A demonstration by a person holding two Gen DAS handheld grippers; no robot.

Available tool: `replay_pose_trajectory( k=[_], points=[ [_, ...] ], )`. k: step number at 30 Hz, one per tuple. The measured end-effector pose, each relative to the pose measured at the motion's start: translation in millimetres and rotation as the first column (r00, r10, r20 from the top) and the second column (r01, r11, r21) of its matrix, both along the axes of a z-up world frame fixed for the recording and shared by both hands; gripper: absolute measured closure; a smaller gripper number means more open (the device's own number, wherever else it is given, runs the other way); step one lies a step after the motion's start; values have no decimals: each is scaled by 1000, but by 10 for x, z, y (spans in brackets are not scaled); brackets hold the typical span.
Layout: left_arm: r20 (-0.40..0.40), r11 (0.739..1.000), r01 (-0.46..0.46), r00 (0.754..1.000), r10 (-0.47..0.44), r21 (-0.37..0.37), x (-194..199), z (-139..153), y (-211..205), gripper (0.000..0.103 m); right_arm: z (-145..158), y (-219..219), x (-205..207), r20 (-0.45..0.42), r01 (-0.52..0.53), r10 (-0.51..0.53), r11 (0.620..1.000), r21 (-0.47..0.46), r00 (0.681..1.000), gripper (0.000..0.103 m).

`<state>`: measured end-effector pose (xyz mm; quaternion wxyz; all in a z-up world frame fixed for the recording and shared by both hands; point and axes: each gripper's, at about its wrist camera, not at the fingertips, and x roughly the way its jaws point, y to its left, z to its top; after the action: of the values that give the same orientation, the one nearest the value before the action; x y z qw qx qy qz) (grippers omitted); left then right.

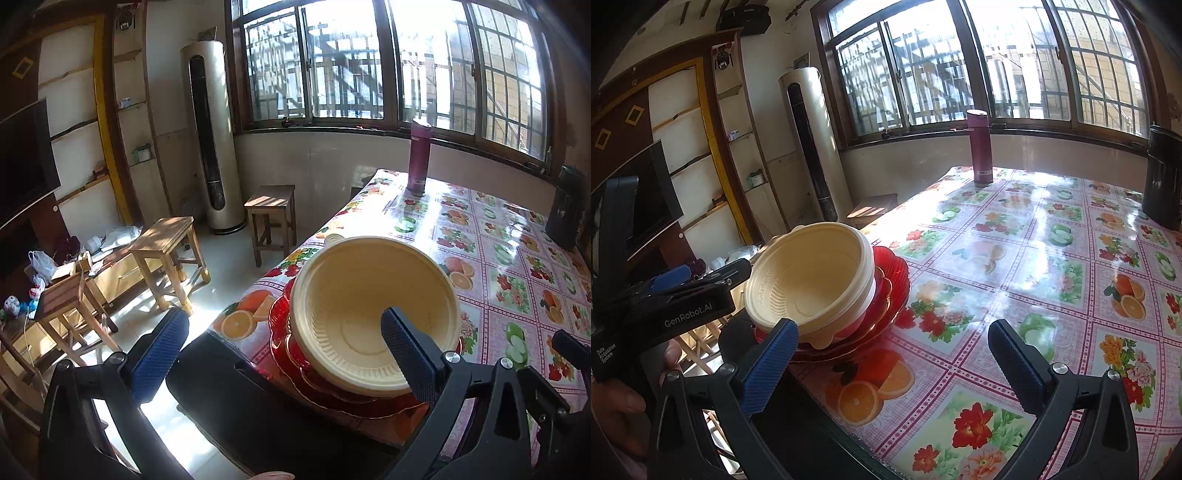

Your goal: Organize plates and bowls

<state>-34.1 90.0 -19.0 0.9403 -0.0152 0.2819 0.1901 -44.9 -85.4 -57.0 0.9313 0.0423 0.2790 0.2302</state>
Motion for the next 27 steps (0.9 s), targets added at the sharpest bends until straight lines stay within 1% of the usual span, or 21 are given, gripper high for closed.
replay_pose_trajectory(
  k=[10,16,24,27],
  points=[
    [-10,1000,-12,1000,12,-16,-80,-48,149,0,-15,85,-23,2,-21,21,1000,-11,1000,0],
    [-19,1000,-12,1000,12,-12,-139,-67,189,0,10,146,-37,13,-24,25,1000,-18,1000,0],
    [-25,1000,-26,999,26,1,-229,-67,243,0,109,210,-38,46,-3,3,1000,2,999,0],
    [-25,999,-35,999,35,3,-256,-69,283,0,113,239,-17,40,-12,12,1000,1,999,0]
  ],
)
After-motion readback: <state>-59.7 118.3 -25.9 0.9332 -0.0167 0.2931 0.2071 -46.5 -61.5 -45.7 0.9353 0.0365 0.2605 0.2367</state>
